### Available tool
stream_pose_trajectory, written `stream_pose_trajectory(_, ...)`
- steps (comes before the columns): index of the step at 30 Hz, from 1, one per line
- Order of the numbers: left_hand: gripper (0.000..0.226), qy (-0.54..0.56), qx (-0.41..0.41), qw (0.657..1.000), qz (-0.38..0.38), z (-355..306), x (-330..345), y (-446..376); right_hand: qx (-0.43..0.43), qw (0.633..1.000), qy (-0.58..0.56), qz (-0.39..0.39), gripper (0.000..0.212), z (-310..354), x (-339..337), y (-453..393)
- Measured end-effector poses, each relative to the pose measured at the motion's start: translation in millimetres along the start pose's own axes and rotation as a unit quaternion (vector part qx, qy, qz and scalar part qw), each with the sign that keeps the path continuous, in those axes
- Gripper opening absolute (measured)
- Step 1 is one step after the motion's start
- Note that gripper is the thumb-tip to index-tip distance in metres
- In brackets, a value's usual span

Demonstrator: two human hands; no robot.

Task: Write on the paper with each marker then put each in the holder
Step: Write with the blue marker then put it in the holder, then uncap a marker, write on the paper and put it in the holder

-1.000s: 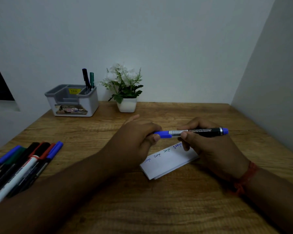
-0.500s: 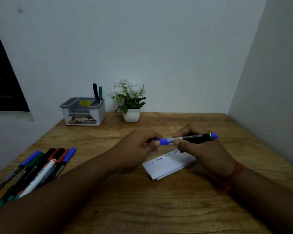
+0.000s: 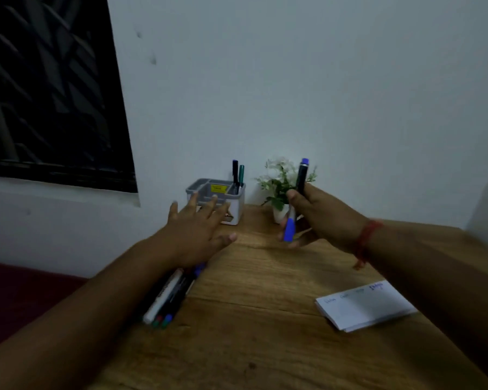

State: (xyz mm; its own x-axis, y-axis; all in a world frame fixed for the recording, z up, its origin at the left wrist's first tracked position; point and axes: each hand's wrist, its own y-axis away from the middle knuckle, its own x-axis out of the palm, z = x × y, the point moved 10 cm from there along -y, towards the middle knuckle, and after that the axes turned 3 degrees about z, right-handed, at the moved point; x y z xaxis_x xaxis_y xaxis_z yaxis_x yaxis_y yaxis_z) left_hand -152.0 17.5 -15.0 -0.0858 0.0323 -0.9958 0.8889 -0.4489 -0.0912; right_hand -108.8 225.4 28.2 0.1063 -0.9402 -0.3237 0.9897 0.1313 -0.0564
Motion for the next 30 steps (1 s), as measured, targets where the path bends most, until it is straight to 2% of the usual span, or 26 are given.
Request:
stream_pose_trajectory(3,0.092,-0.019,-0.018,0.999,-0.019,23.3,7.5,6.3,0.005,0.991,0.134,-0.005,0.027,12.8,22.7,-39.0)
stream_pose_trajectory(6,0.089,-0.015,-0.025,0.999,-0.043,32.3,14.1,9.0,-0.019,0.944,0.326,-0.044,0.024,39.1,34.7,-78.0)
stream_pose_trajectory(9,0.083,-0.001,-0.009,0.998,-0.066,30.5,15.7,9.5,-0.058,0.907,0.405,-0.096,0.029,69.3,36.4,-110.9)
stream_pose_trajectory(12,0.078,-0.007,0.002,0.998,-0.068,31.3,17.4,12.4,-0.094,0.852,0.499,-0.126,0.027,97.2,40.9,-137.9)
stream_pose_trajectory(15,0.083,-0.010,-0.004,0.998,-0.060,39.1,17.8,14.4,-0.105,0.822,0.546,-0.122,0.025,114.4,51.3,-165.1)
stream_pose_trajectory(21,0.090,-0.002,-0.003,0.999,-0.046,40.3,20.5,13.6,-0.109,0.723,0.676,-0.096,0.022,120.9,88.2,-202.6)
stream_pose_trajectory(23,0.087,-0.006,-0.009,0.999,-0.038,41.2,23.4,12.3,-0.112,0.707,0.693,-0.084,0.017,116.1,98.8,-211.8)
stream_pose_trajectory(25,0.081,-0.009,-0.013,0.999,-0.032,42.6,25.6,11.2,-0.112,0.707,0.695,-0.067,0.017,109.3,110.8,-220.1)
stream_pose_trajectory(30,0.079,-0.018,-0.013,1.000,-0.016,44.3,30.5,9.7,-0.106,0.714,0.692,-0.023,0.033,89.5,133.2,-230.1)
